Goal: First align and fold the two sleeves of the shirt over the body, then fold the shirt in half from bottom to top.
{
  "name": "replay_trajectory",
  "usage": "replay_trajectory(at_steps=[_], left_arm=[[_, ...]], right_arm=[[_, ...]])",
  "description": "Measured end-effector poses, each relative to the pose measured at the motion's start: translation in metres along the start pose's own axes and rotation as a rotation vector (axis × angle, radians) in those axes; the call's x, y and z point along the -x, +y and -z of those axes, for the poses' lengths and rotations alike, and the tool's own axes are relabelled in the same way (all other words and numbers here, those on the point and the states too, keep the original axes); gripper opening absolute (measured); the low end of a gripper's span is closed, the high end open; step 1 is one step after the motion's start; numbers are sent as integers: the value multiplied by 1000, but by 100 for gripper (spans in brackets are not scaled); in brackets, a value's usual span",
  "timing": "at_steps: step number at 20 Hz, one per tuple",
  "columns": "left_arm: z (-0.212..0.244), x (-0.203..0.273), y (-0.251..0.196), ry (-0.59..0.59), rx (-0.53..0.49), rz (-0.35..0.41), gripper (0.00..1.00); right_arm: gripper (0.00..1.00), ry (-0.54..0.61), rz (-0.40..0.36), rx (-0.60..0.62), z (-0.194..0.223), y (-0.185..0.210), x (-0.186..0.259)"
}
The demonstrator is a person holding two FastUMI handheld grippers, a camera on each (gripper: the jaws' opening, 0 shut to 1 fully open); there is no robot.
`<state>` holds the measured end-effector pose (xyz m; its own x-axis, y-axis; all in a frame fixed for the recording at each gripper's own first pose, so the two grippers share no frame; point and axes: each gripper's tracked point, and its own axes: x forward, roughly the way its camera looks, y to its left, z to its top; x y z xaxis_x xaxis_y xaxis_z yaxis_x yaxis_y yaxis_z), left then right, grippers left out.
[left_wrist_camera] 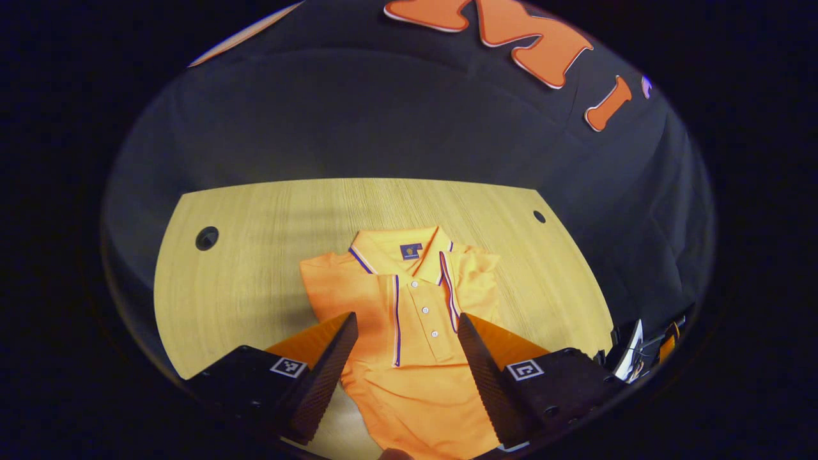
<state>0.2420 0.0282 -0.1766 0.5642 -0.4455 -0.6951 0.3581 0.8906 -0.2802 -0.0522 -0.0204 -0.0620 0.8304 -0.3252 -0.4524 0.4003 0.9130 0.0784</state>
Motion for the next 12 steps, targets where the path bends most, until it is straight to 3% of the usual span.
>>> replay_trajectory(at_steps=[12], left_arm=[[9, 179, -27, -500, -46, -285, 96]], right_arm=[[94, -186, -221, 146, -24, 19, 10]])
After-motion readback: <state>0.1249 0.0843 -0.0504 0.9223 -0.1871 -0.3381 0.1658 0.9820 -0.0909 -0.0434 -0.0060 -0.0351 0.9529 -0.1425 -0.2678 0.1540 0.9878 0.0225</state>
